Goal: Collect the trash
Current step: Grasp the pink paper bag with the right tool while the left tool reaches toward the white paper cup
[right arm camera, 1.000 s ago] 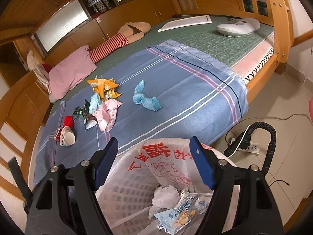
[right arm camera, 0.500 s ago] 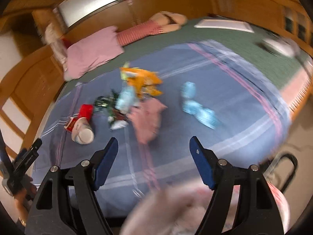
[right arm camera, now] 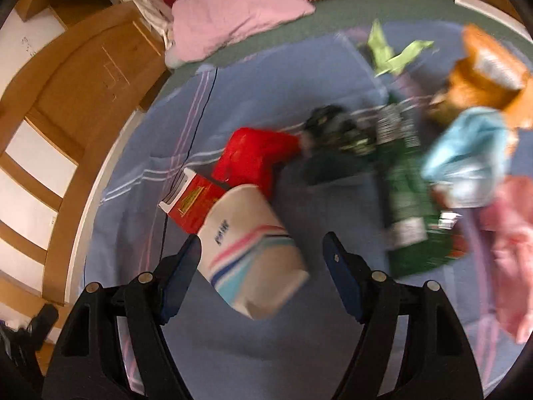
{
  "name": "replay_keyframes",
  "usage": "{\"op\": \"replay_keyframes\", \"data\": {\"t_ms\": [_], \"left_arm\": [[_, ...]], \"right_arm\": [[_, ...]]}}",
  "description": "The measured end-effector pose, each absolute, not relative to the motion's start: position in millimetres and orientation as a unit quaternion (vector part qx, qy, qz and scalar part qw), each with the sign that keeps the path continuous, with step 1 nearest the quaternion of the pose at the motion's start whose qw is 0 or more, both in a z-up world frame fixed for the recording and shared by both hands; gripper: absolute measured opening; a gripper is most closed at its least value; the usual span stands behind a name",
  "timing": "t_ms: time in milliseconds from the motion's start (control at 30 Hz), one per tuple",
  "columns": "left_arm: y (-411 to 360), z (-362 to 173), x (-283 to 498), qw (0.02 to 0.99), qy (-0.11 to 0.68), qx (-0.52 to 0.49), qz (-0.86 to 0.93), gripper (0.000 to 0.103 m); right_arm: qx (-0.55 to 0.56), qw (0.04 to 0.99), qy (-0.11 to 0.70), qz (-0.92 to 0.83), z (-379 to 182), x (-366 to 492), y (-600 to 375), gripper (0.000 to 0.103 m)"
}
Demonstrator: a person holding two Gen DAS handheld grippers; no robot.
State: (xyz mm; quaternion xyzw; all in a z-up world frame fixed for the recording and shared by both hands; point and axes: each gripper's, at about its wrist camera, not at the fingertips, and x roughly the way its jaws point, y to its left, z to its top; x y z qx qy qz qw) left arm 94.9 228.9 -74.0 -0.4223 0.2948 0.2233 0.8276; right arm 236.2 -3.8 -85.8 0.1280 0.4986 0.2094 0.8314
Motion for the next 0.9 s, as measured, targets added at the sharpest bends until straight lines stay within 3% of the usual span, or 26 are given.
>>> {"op": "replay_keyframes", "data": {"t_ms": [100,200,433,467,533,600,700,833,867,900], "left_arm": [[230.7,-73.2,93.3,0.829,0.293,-0.418,0.228,0.100],[228.2,-74.3,89.9,0.827,0.298,-0.420,0.226,0.100],[228.1,-79.8,95.1,0.820,0.310,-0.424,0.226,0.100],[227.0,-80.4,96.1,0.821,0.314,-0.422,0.224,0.100],[223.9,-81.8,100.0,0.822,0.325,-0.415,0.217,0.100],[219.0,-86.0,107.1,0.820,0.347,-0.407,0.204,0.100],[210.4,-95.6,117.4,0.812,0.382,-0.406,0.173,0.100],[200.2,-104.7,125.7,0.806,0.409,-0.408,0.131,0.100],[197.8,-106.2,127.3,0.805,0.414,-0.405,0.127,0.100],[195.4,-106.9,129.3,0.806,0.419,-0.398,0.125,0.100]], "right_arm": [[0.076,0.824,0.515,0.224,-87.7,231.9,17.3,0.041],[0.086,0.820,0.510,0.245,-81.3,213.5,11.4,0.035],[0.121,0.765,0.561,0.294,-87.7,165.3,-18.3,0.037],[0.113,0.767,0.558,0.295,-85.7,162.4,-20.8,0.040],[0.092,0.802,0.525,0.269,-71.4,158.9,-37.2,0.059],[0.073,0.870,0.451,0.183,-45.7,160.5,-71.2,0.072],[0.030,0.911,0.411,0.030,-34.4,177.2,-109.9,0.073],[0.072,0.881,0.467,-0.028,-61.9,206.7,-151.4,0.070],[0.089,0.875,0.475,-0.028,-67.2,208.1,-159.3,0.065],[0.116,0.867,0.484,-0.018,-74.3,209.8,-166.5,0.046]]}}
